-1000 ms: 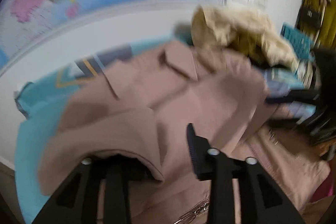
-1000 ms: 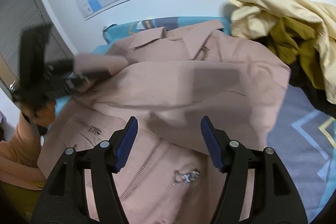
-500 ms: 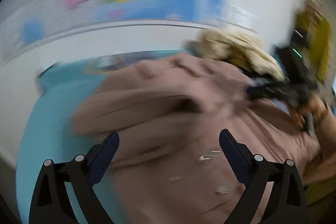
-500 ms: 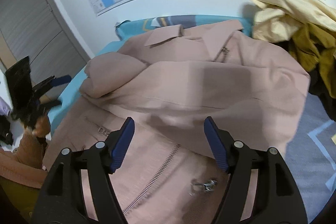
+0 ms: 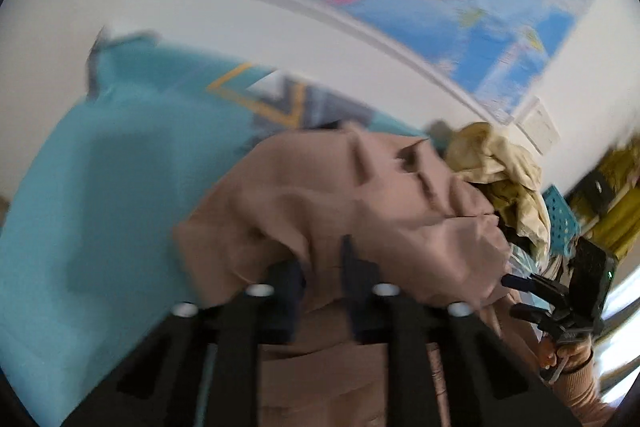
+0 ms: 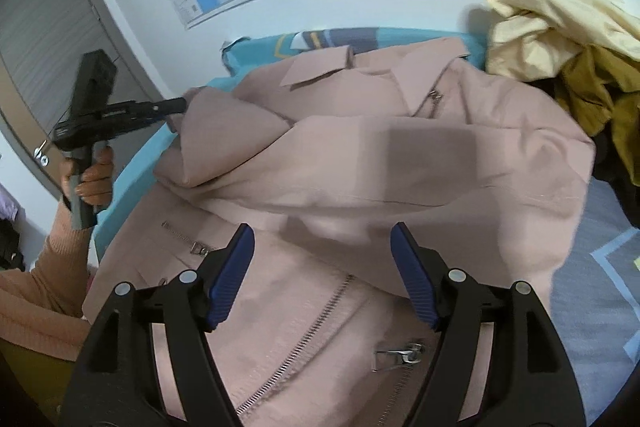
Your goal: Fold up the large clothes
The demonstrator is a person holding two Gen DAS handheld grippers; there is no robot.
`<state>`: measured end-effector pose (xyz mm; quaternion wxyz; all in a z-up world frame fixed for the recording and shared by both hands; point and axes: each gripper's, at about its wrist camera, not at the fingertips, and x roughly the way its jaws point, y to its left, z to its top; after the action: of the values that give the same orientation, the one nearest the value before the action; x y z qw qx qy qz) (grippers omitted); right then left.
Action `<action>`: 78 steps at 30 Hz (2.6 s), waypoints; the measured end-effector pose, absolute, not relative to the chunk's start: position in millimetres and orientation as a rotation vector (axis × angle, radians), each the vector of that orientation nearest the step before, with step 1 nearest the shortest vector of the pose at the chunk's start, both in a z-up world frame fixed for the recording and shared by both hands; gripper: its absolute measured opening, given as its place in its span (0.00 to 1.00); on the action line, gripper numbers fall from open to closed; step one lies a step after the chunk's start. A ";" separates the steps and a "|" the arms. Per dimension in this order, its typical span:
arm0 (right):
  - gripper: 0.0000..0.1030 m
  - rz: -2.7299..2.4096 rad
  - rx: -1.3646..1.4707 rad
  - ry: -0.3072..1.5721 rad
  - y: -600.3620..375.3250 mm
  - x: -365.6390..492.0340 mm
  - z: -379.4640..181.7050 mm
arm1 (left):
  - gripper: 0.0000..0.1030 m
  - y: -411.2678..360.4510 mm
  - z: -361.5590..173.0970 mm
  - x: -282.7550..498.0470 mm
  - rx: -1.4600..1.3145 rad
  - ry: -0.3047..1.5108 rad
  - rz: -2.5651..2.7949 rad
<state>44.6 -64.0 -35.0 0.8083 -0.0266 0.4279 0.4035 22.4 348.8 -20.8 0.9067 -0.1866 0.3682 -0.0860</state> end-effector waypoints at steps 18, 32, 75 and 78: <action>0.72 0.825 0.098 0.880 -108.4 50.1 -23.4 | 0.83 180.0 -22.7 18.0 0.087 0.750 -0.505; 0.08 0.682 0.091 0.807 -118.6 97.4 -24.5 | 0.86 293.2 -48.1 -3.3 -0.079 0.802 -0.167; 0.49 0.757 -0.096 0.908 -93.0 69.5 -54.6 | 0.82 280.1 -51.2 -20.5 0.025 0.824 -0.119; 0.49 0.753 -0.066 0.986 -88.1 78.7 -73.8 | 0.82 290.5 -55.9 -30.7 -0.025 0.847 -0.096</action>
<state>78.7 -88.1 -73.8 0.8133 -0.0309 0.4617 0.3527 -30.7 290.5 -55.9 0.9105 -0.0123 0.4107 -0.0465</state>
